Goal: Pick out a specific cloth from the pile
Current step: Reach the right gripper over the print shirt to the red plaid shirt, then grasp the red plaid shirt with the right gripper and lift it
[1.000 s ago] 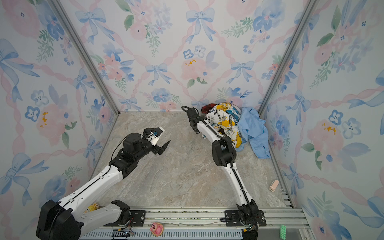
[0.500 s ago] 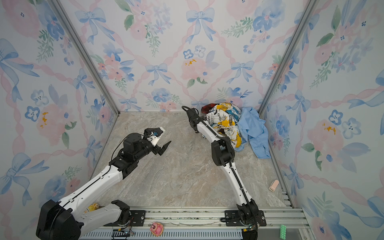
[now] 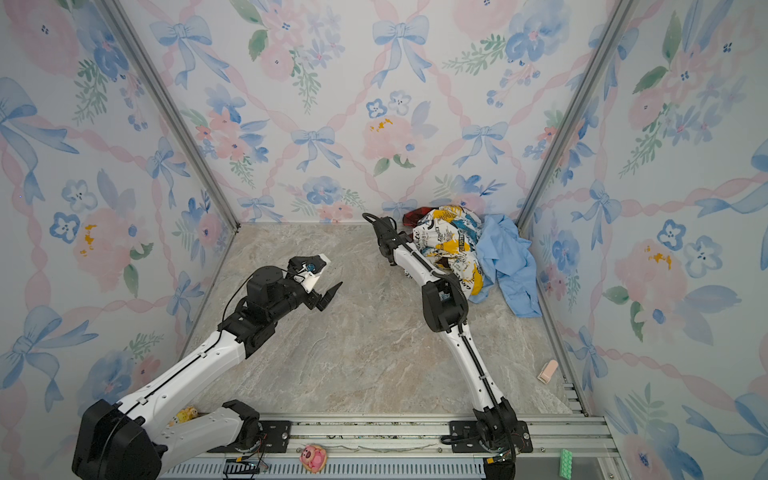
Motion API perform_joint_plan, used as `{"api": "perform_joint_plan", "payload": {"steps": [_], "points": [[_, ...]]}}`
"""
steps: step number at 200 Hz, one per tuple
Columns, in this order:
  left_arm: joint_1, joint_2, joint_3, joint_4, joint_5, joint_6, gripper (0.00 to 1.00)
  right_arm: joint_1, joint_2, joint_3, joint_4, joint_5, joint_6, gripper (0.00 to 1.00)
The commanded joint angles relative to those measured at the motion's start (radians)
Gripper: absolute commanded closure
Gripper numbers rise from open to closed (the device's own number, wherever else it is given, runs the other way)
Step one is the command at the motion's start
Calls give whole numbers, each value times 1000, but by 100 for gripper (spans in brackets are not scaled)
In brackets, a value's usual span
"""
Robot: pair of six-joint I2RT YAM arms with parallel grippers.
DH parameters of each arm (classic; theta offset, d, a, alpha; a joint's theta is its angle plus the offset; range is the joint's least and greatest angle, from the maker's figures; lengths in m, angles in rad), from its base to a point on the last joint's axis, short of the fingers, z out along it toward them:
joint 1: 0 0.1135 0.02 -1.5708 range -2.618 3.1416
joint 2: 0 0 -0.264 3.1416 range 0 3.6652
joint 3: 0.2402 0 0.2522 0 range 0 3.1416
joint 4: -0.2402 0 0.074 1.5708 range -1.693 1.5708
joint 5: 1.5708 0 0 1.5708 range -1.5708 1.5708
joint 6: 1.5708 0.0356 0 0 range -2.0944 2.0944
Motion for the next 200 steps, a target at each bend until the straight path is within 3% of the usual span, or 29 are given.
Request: {"api": "perform_joint_plan", "payload": {"steps": [1,55,87,104,124,152,178,200], "points": [[6,-10,4,12,27,-7,2,-4,-110,-25,80,39,-32,100],[3,-19,9,7,39,-13,2,-103,-414,34,184,58,-119,100],[3,-26,13,7,53,-21,2,-112,-544,41,501,6,-398,100],[3,-32,13,5,58,-21,2,-95,-611,67,587,-87,-376,100],[6,-36,16,6,63,-26,2,-41,-640,124,656,-248,-317,100],[6,-40,15,5,67,-29,2,79,-620,191,847,-389,-353,100],[13,-49,15,4,59,-25,2,193,-633,197,862,-361,-264,100],[27,-70,15,4,52,-29,2,304,-704,-42,910,-288,-363,100]]}}
